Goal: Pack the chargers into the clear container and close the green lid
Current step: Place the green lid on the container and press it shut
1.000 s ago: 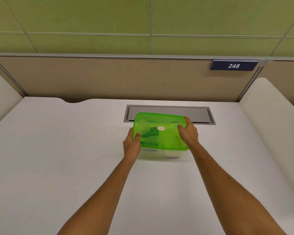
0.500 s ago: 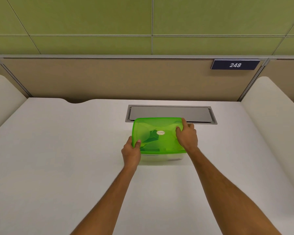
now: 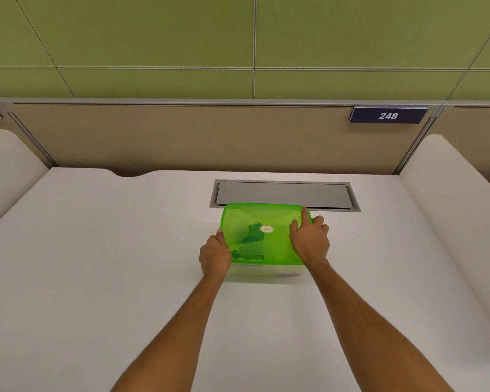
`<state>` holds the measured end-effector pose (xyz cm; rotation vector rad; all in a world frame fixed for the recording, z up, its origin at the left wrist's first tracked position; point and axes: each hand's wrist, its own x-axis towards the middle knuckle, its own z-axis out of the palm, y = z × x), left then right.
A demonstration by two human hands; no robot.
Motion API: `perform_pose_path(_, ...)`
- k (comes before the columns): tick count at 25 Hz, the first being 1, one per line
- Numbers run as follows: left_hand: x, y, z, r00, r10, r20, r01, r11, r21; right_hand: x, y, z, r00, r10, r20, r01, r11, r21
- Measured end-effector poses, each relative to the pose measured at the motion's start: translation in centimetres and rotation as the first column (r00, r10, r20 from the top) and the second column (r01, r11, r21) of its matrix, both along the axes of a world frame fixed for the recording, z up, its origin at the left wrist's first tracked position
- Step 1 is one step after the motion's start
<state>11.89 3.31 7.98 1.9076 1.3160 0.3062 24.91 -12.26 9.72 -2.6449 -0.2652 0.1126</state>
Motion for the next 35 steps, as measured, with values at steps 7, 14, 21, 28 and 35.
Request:
perform_pose_path(7,0.1,0.6,-0.6,1.0,-0.031,0.005,0.031,1.0,0.004,-0.1,0.0,0.2,1.0,0.008,0.005,-0.008,1.0,-0.018)
perform_pose_path(14,1.8,4.2,1.3,0.943,-0.277,-0.184,0.267,0.961,-0.075,0.2,0.2,0.0,1.0,0.004,0.005,-0.004,0.999,-0.041)
perform_pose_path(21,7.4,5.5,2.3,0.929,-0.35,-0.119,0.352,0.936,0.001,0.2,0.3,0.0,1.0,-0.001,0.003,0.001,1.0,-0.029)
perform_pose_path(28,10.5,7.2,1.9,0.93,-0.299,-0.212,0.312,0.95,0.027,0.4,0.3,-0.3,1.0,-0.015,0.015,0.016,0.999,-0.033)
perform_pose_path(35,11.4,7.7,1.7,0.934,-0.264,-0.24,0.274,0.962,0.011,0.6,0.4,-0.5,0.999,-0.018,0.035,0.019,0.999,-0.048)
